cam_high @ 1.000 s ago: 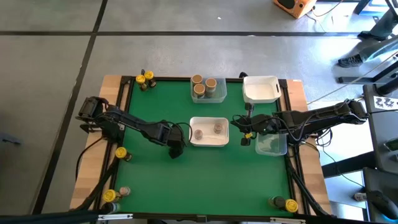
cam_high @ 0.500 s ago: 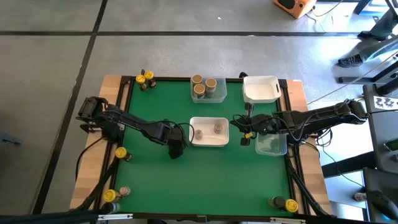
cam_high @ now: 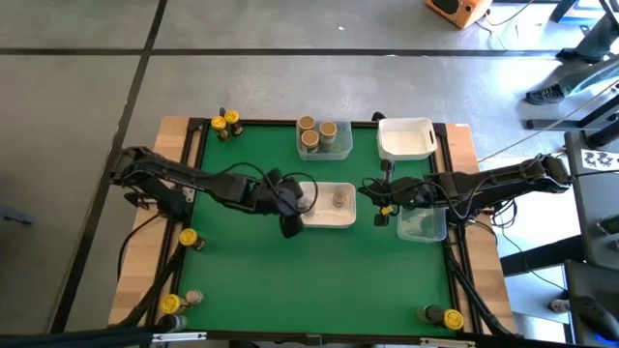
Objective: Sort spices by type
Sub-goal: Put the brown seasoning bottle into the bottom white bin, then put the yellow seasoning can into the bottom white bin
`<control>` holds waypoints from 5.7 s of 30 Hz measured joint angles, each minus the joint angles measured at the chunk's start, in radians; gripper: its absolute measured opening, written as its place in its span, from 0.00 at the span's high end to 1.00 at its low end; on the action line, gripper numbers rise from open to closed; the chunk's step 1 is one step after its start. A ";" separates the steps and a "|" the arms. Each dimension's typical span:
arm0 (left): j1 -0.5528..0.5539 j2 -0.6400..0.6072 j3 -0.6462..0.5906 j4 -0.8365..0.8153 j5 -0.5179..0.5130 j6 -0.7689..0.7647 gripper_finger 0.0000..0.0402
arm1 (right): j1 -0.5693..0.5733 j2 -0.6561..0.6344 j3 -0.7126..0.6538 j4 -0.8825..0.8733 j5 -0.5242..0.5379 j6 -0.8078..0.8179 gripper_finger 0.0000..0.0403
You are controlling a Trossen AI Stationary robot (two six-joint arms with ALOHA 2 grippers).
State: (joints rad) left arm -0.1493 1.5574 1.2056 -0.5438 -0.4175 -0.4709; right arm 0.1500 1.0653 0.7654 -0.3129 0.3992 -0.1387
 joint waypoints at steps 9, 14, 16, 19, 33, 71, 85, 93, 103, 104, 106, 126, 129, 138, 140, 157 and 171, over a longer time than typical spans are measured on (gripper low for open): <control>0.067 0.074 0.001 0.295 0.072 0.125 0.50 | 0.000 0.000 0.000 0.000 0.000 0.000 0.96; 0.075 0.174 0.095 0.302 0.088 0.180 0.50 | 0.000 0.000 0.000 0.004 0.000 0.000 0.96; 0.077 0.211 0.142 0.271 0.088 0.197 0.50 | 0.000 0.000 0.000 0.003 0.000 0.000 0.96; 0.084 0.259 0.200 0.211 0.089 0.211 0.50 | 0.000 0.000 0.000 0.002 0.000 0.000 0.96; 0.149 0.434 0.218 0.132 0.088 0.173 0.50 | 0.000 0.000 0.000 -0.003 0.000 0.001 0.96; 0.159 0.473 0.224 0.139 0.088 0.130 0.32 | 0.000 0.000 0.000 -0.002 0.000 0.002 0.96; 0.042 0.097 0.266 -0.236 0.083 0.047 0.31 | 0.000 0.000 0.000 -0.005 0.000 0.002 0.96; -0.053 -0.063 0.266 -0.524 0.041 -0.137 0.31 | 0.000 0.000 0.000 -0.001 0.000 0.002 0.96; -0.157 -0.087 0.253 -0.835 -0.002 -0.365 0.31 | 0.000 0.000 0.000 0.004 0.000 0.002 0.96; -0.167 -0.087 0.245 -0.848 -0.002 -0.378 0.31 | 0.000 0.000 0.000 0.004 0.000 0.002 0.96; -0.188 -0.085 0.237 -0.911 0.009 -0.416 0.31 | 0.000 0.000 0.000 0.004 0.000 0.002 0.96; -0.471 -0.195 0.044 -1.027 0.244 -0.782 0.31 | 0.000 0.000 0.000 0.005 0.000 0.003 0.96; -0.511 -0.262 -0.011 -1.028 0.269 -0.891 0.31 | 0.000 0.000 0.000 0.005 0.000 0.003 0.96; -0.578 -0.349 -0.162 -1.027 0.432 -1.115 0.31 | 0.000 0.000 0.000 0.005 0.000 0.003 0.96; -0.580 -0.348 -0.186 -1.027 0.468 -1.122 0.31 | 0.000 0.000 0.000 0.006 0.000 0.003 0.96; -0.583 -0.346 -0.291 -0.966 0.513 -1.112 0.31 | 0.000 0.000 0.000 0.007 0.000 0.003 0.96; -0.583 -0.346 -0.415 -0.801 0.515 -1.083 0.31 | 0.000 0.000 0.000 0.008 0.000 0.002 0.96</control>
State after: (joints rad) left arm -0.7326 1.2110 0.7907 -1.3449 0.0971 -1.5535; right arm 0.1497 1.0653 0.7654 -0.3054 0.3992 -0.1364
